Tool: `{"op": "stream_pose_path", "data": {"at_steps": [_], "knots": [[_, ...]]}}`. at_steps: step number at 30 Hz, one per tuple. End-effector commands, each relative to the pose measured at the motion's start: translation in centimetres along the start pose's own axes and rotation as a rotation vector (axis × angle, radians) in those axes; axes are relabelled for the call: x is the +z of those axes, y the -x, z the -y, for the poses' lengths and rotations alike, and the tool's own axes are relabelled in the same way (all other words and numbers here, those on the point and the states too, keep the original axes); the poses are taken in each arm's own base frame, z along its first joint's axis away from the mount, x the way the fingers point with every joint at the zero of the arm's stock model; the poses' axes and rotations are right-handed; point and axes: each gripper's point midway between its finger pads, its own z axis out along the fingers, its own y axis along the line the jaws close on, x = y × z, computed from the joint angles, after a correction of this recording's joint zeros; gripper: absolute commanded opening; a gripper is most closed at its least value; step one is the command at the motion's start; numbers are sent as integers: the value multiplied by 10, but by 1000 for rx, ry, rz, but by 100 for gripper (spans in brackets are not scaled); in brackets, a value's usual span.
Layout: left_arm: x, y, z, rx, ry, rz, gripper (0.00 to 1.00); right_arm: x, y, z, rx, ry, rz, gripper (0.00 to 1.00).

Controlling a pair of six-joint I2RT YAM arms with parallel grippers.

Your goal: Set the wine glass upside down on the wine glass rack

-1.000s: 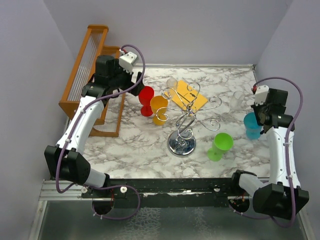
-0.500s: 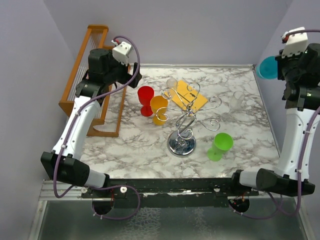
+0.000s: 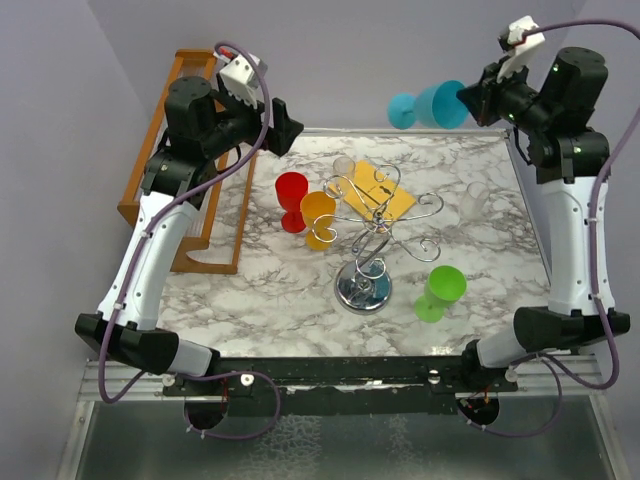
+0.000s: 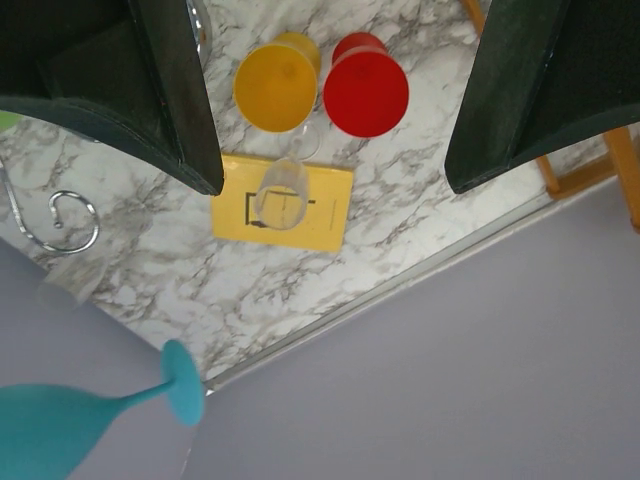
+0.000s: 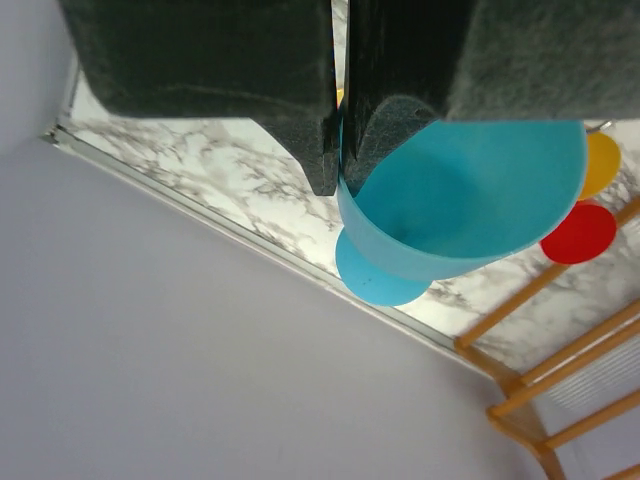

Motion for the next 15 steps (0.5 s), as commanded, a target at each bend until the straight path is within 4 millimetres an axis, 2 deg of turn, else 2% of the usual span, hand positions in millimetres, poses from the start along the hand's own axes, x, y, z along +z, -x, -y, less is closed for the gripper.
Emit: {"op": "stream_pose_path", "data": {"at_steps": [1,4,9,12,15], "knots": [[8,22,26,-52,-102,63,95,22,37,-41,18,138,134,1],[17,29,39,-108,-164,87,95,35,45,-67,44,235,160,1],[35,39,49,-205,-227,106,92,42,59,-97,91,363,225,1],[45,38,46,-250,-221,108,87,40,67,-108,111,412,257,1],[50,32,48,-296,-237,95,79,35,73,-112,121,425,286,1]]}}
